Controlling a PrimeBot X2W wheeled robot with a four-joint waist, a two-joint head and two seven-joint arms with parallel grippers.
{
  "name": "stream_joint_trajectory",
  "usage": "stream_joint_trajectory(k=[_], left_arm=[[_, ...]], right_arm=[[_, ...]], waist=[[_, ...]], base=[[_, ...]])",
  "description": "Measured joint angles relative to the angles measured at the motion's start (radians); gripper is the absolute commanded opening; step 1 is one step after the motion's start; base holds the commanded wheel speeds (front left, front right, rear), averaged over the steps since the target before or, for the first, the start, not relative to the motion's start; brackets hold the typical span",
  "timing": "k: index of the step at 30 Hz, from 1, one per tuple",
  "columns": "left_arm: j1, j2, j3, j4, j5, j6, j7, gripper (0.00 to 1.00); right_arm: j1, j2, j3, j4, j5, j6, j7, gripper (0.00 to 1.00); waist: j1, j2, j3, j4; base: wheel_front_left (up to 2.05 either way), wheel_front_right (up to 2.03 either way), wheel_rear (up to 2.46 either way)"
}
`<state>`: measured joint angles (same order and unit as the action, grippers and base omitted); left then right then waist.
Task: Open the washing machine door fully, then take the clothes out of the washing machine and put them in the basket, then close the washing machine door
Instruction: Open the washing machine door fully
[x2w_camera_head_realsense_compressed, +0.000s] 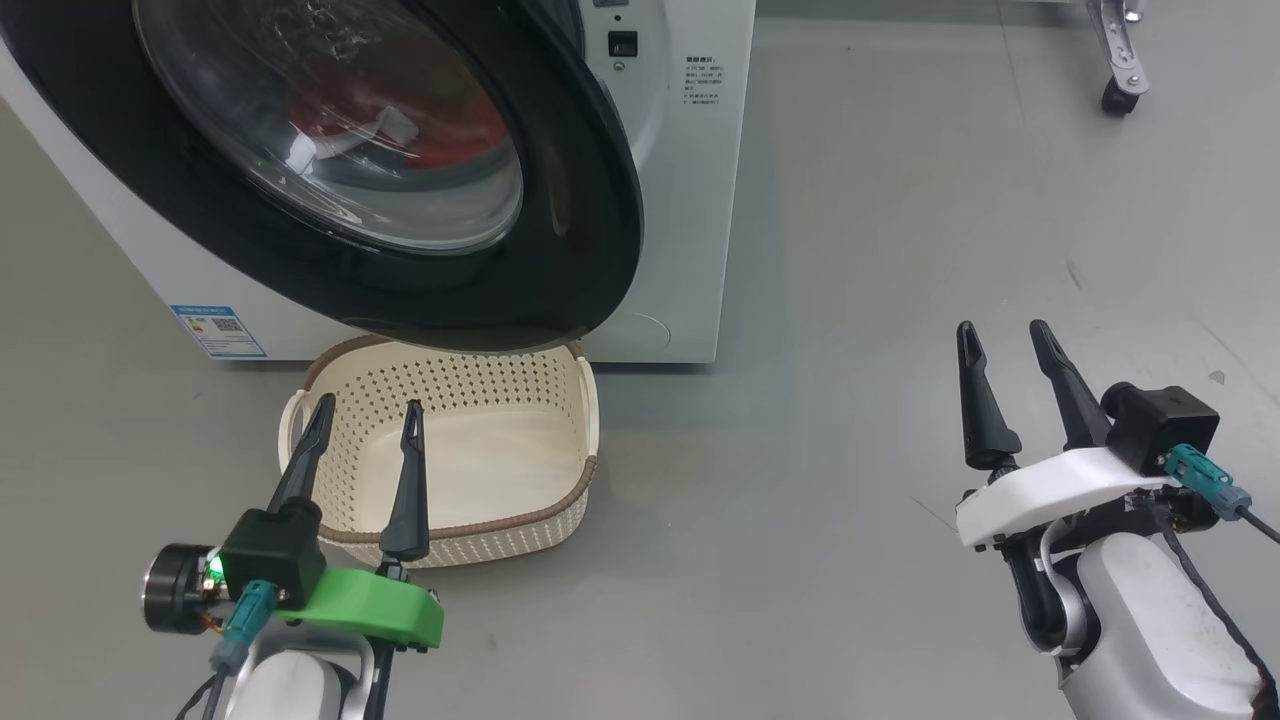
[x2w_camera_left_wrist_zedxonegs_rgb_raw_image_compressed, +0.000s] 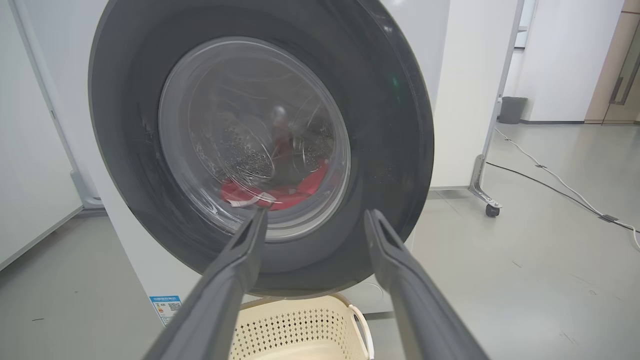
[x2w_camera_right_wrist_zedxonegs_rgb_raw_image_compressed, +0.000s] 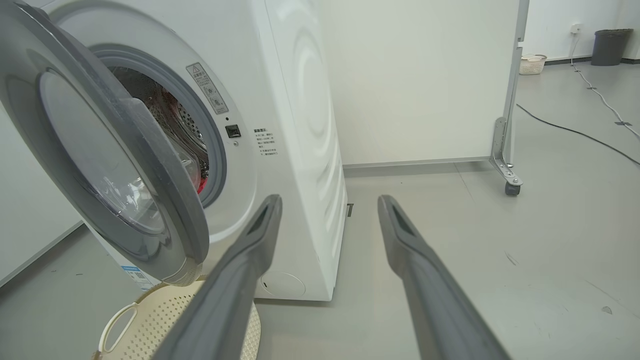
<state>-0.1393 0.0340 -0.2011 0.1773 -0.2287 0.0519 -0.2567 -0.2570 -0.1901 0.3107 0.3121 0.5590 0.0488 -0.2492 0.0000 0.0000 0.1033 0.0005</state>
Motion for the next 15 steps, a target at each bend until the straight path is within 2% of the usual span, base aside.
stream_joint_trajectory(k=[8,15], left_arm=[[0.0,0.0,-0.02,-0.017,0.0,-0.001,0.0,1.0],[-0.004,0.0,-0.035,-0.028,-0.002,-0.002,0.0,1.0]], right_arm=[[-0.009,-0.018,-0.001,-0.026,-0.018,0.0,0.0,1.0],[-0.088,-0.035,0.0,-0.058,-0.024,0.002,0.015,1.0]], waist=[[0.0,0.0,0.035,0.014],[0.0,0.0,0.084,0.033]], base=[[0.0,0.0,0.0],[0.0,0.0,0.0]])
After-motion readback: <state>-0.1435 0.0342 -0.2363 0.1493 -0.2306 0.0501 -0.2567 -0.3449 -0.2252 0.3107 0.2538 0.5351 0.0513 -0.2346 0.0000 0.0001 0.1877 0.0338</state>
